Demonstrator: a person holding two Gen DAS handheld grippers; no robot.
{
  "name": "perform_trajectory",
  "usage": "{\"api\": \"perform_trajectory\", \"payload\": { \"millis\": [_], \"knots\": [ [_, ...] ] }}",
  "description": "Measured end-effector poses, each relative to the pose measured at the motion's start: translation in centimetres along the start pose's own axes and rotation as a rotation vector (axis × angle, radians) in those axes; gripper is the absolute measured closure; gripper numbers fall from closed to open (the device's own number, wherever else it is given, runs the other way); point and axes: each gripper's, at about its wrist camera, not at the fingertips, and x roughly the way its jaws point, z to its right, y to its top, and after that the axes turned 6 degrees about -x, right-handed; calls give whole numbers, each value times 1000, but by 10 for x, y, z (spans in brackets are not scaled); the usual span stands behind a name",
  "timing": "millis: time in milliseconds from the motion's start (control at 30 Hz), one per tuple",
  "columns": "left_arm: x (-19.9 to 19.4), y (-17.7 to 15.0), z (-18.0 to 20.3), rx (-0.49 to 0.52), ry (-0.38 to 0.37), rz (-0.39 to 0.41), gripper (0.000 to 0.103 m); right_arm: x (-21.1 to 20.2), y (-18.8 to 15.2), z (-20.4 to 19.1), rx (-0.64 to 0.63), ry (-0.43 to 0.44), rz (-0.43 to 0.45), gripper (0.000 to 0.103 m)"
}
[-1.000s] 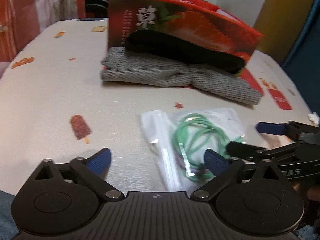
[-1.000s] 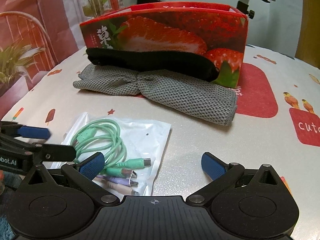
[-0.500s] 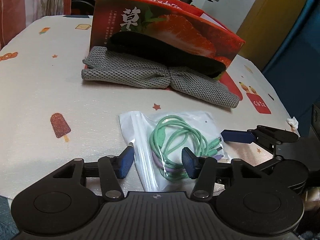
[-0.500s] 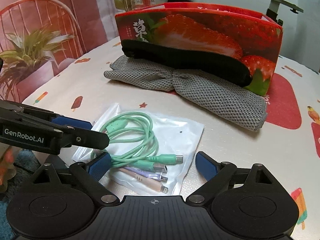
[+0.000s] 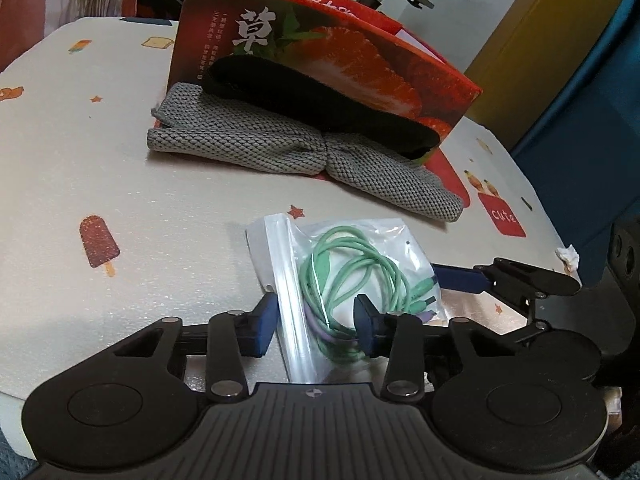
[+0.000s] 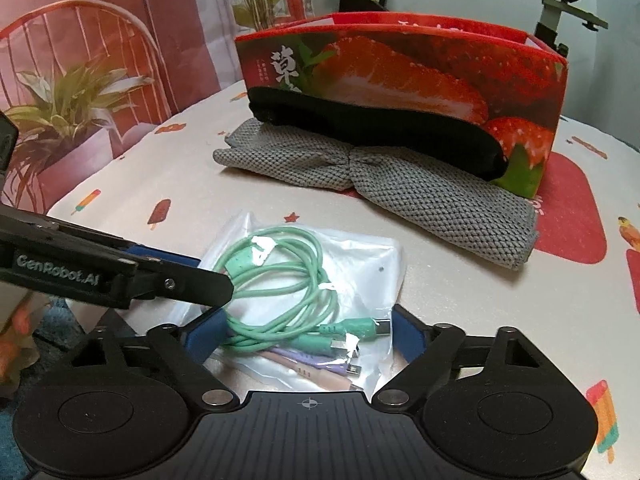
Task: Organize soft objects
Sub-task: 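Close both tools on the clear bag of green cables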
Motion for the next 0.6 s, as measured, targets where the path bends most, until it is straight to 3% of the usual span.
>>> {"api": "perform_trajectory", "payload": {
  "millis": [67,200,467,600],
  "knots": [
    [0,0,-2,-13,-2,2,67,-1,1,-2,-7,0,5,26],
    [0,1,-7,-31,7,13,67,-8,4,7,27,-11,28,52],
    [-1,1,-6,-21,14,19,67,-10,4,15,61,-11,42,66],
    [-2,1,-7,-30,6,19,56,-10,4,14,61,2,42,68]
  ]
}}
